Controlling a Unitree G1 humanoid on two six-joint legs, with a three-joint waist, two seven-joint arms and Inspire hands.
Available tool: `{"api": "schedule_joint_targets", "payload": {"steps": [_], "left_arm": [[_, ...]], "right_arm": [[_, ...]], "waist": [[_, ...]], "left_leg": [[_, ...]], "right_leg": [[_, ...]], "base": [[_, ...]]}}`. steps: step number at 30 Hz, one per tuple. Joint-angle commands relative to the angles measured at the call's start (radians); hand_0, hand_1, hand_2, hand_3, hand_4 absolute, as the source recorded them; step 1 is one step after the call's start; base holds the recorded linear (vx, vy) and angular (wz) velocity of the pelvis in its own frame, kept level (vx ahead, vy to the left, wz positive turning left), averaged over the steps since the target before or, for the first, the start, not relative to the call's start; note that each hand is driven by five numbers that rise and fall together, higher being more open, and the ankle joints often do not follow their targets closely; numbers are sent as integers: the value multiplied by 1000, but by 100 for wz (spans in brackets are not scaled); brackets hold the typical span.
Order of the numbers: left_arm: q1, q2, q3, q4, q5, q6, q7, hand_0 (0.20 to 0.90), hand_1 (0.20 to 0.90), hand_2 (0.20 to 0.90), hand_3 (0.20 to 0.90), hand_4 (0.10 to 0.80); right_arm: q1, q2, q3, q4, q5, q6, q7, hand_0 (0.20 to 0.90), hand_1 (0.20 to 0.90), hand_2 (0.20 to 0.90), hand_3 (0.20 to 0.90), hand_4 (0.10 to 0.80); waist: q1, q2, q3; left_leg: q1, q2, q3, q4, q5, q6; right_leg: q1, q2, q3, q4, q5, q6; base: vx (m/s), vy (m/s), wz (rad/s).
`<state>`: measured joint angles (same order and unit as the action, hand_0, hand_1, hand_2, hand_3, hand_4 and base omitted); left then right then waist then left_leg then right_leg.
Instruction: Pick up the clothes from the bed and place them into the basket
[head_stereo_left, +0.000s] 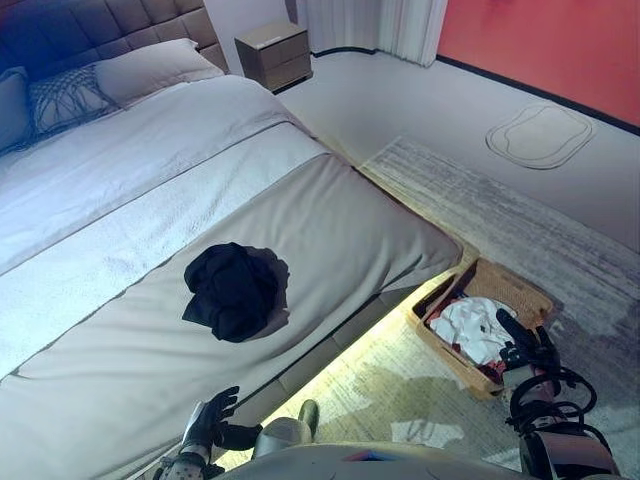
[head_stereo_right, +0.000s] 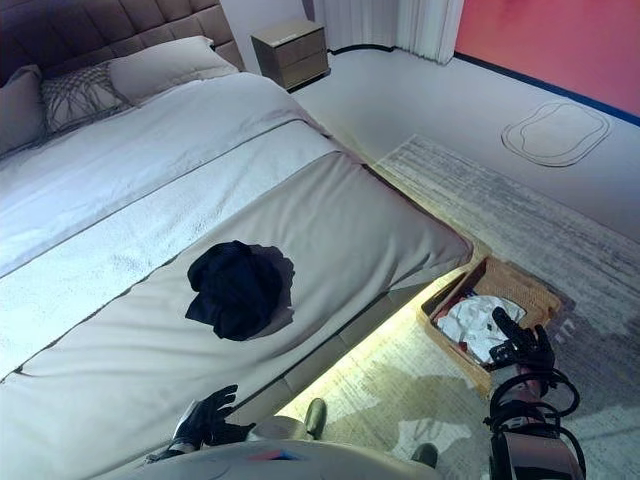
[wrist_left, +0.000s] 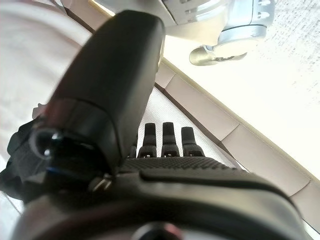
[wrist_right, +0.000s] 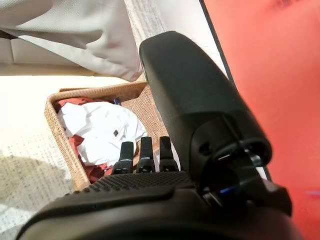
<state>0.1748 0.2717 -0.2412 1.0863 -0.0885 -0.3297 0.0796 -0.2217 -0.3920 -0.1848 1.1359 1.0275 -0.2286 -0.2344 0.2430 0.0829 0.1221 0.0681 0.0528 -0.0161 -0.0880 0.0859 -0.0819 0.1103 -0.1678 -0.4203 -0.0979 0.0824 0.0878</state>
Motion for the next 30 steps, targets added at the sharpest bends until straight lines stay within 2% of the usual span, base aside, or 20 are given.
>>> {"api": "schedule_joint_targets", "payload": {"steps": [1,9,14,15,18,19,20,21,23,24,25,27,28,30], "left_arm": [[-58,13,-52,34,-43,-58,23,900,900,900,900,800],[-60,11,-41,38,-56,-75,23,900,900,900,900,800],[-75,19,-21,34,-63,-63,14,900,900,900,900,800],[-84,22,-5,39,-85,-65,5,900,900,900,900,800],[-79,31,41,49,-88,-53,-17,900,900,900,900,800],[-68,30,59,60,-78,-51,-14,900,900,900,900,800],[-60,29,69,66,-58,-54,-15,900,900,900,900,800],[-46,30,85,75,-23,-56,-17,900,900,900,900,800],[-41,33,90,75,28,-45,-25,900,900,900,900,800],[-40,33,89,74,29,-44,-25,900,900,900,900,800],[-61,34,71,67,29,-22,-25,900,900,900,900,800],[-79,27,58,63,13,2,-10,900,900,900,900,800],[-83,20,55,59,7,-4,-9,900,900,900,900,800],[-86,21,53,36,-4,-7,-6,900,900,900,900,800]], "right_arm": [[-76,-82,3,-39,-31,-44,30,900,900,900,900,800],[-56,-44,42,-25,-83,-30,62,900,900,900,900,800],[-72,-9,108,-27,-141,-12,69,900,900,900,900,800],[-86,4,143,-20,-173,3,78,900,900,900,900,800],[-110,24,208,0,-204,17,67,900,900,900,900,800],[-111,30,226,8,-208,17,67,900,900,900,900,800],[-109,33,229,8,-208,11,59,900,900,900,900,800],[-97,39,226,3,-233,15,58,900,900,900,900,800],[-67,33,211,-11,-285,7,59,900,900,900,900,800],[-66,33,210,-12,-287,7,58,900,900,900,900,800],[-55,15,207,-16,-356,8,75,900,900,900,900,800],[-49,-2,237,-25,-488,-4,94,900,900,900,900,800],[-54,-9,265,-38,-586,7,90,900,900,900,900,800],[-60,-27,304,-55,-694,29,98,900,900,900,900,800]], "waist": [[20,-14,-14],[37,-21,-13],[94,-32,-4],[124,-34,-1],[182,-39,1],[192,-48,-2],[196,-51,-2],[192,-53,-5],[152,-58,-11],[151,-58,-13],[112,-64,-9],[95,-62,-8],[86,-64,-12],[83,-67,-23]], "left_leg": [[-57,-44,-2,7,-13,-21],[-58,-39,-10,8,-6,-23],[-68,-36,-58,27,10,-32],[-81,-34,-80,39,15,-35],[-105,-22,-118,48,29,-47],[-97,-8,-114,36,16,-61],[-105,1,-96,44,20,-65],[-124,24,-29,67,30,-73],[-165,88,186,131,64,-92],[-168,88,185,134,63,-92],[-173,128,346,160,61,-87],[-183,117,362,128,58,-78],[-166,97,377,101,40,-57],[-142,70,386,83,22,-25]], "right_leg": [[52,28,-58,62,-90,-10],[57,37,-70,82,-110,-22],[70,45,-93,106,-134,-40],[76,49,-104,116,-146,-49],[92,67,-128,135,-176,-67],[109,79,-120,133,-207,-68],[115,80,-135,132,-206,-68],[124,79,-173,122,-195,-62],[137,70,-272,86,-154,-42],[137,71,-273,83,-152,-42],[138,54,-341,94,-133,-35],[138,35,-346,118,-129,-14],[130,17,-338,144,-137,-3],[127,-1,-321,176,-158,0]], "base": [[-30,9,0],[-39,0,2],[-60,-36,26],[-28,-51,29],[40,-70,36],[125,-68,63],[108,-20,48],[11,104,39],[-14,132,125],[-69,179,168],[-29,204,125],[54,288,123],[117,269,116],[135,227,23]]}}
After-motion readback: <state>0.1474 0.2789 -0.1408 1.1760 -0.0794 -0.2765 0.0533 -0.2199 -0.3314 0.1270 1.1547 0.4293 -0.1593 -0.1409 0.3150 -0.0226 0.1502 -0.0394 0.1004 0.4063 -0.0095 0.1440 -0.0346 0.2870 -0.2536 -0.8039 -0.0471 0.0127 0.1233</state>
